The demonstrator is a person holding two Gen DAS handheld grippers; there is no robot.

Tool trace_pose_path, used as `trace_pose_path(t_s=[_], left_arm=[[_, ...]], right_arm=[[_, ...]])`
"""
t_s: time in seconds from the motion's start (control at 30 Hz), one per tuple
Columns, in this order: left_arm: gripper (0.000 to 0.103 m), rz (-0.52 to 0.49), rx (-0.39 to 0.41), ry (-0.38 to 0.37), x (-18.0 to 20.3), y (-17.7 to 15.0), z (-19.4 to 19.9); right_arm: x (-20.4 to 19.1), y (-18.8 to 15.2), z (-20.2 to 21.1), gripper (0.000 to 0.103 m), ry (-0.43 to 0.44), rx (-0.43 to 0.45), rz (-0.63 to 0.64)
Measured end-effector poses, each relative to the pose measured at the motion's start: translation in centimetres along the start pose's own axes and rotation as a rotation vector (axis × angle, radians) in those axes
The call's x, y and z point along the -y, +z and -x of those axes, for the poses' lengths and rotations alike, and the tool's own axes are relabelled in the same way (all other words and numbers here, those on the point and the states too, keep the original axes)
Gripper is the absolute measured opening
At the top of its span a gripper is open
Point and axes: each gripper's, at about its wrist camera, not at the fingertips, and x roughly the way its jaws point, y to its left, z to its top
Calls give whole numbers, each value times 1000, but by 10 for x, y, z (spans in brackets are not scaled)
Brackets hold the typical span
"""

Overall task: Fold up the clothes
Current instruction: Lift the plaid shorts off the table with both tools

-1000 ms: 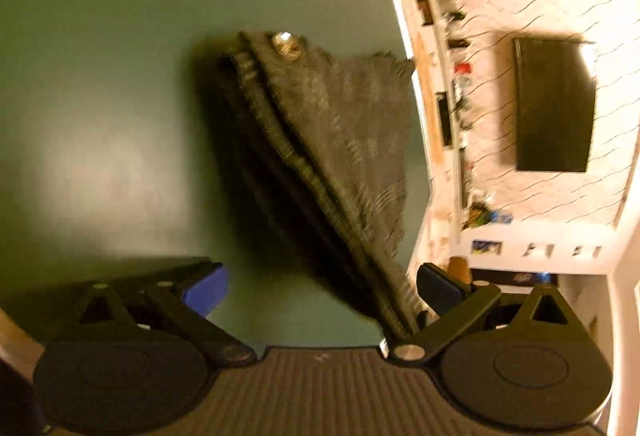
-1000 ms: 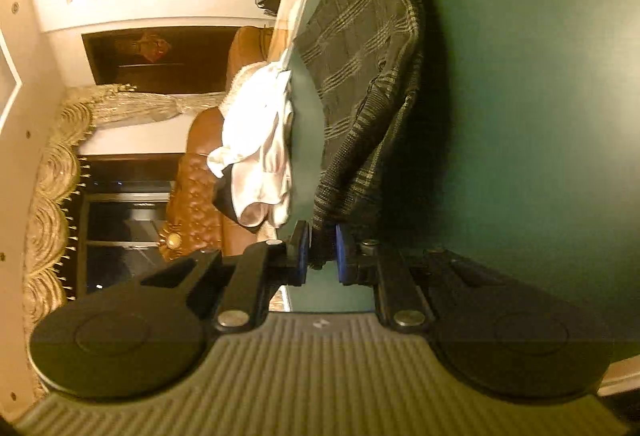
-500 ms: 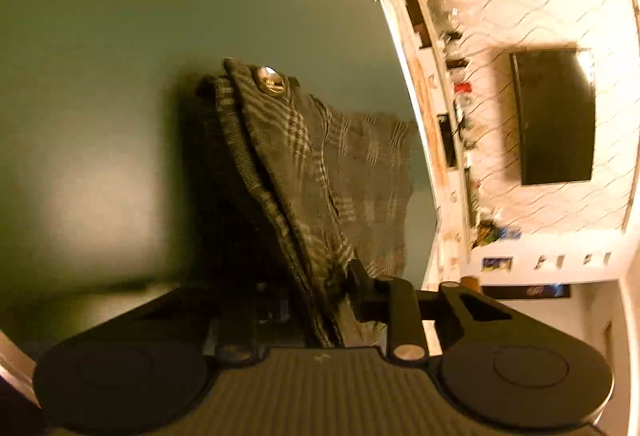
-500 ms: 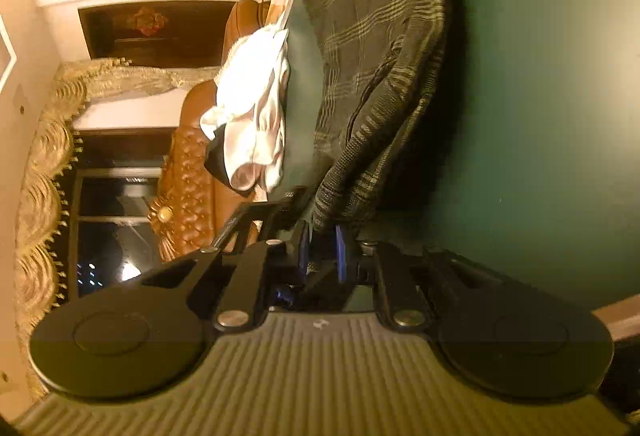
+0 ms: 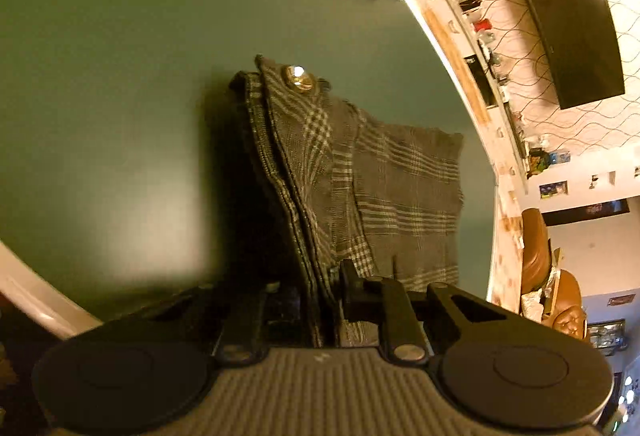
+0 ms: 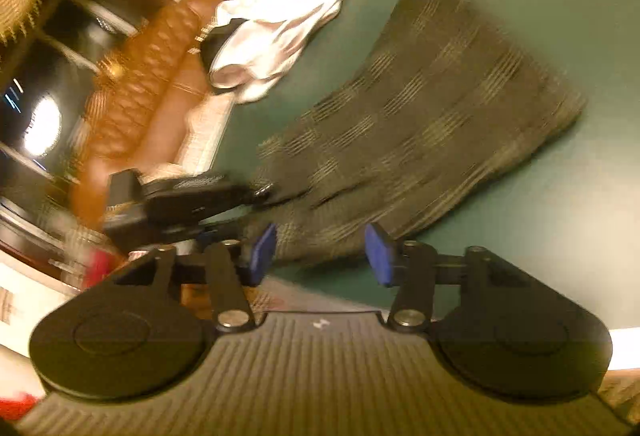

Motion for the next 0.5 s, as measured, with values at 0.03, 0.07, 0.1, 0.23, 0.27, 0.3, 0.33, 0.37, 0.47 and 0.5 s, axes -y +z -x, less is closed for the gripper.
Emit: trace_pose_path(t_s=[0.03, 0.07, 0.1, 0.23, 0.27, 0.3, 0.33, 0.37, 0.47, 0.5], left_arm=[[19, -5, -6, 3, -4, 4, 3], [19, -14, -16, 6, -7, 5, 8], [19, -20, -29, 6, -11, 5, 13], [20, -40, -47, 12, -18, 10, 19], [20, -43, -48, 10, -16, 13, 18], [20, -46, -49, 8, -15, 16, 18], [20, -51, -50, 7, -18, 16, 20], [20, -56, -53, 6, -22, 12, 24], [20, -70, -60, 8, -26, 9, 28], [20, -73, -62, 9, -26, 9, 28]], right_arm=[[1, 7, 3, 63, -51, 15, 42], [4, 15, 3, 65, -97, 31, 82], [7, 25, 2, 71, -145, 42, 125], [28, 72, -26, 74, -189, -68, 170], [31, 81, -33, 74, -183, -97, 170], [31, 86, -37, 74, -199, -106, 192], [30, 91, -41, 74, -219, -115, 215], [26, 96, -48, 74, -246, -124, 241], [27, 97, -57, 74, -297, -163, 277], [27, 96, -61, 74, -299, -178, 284]])
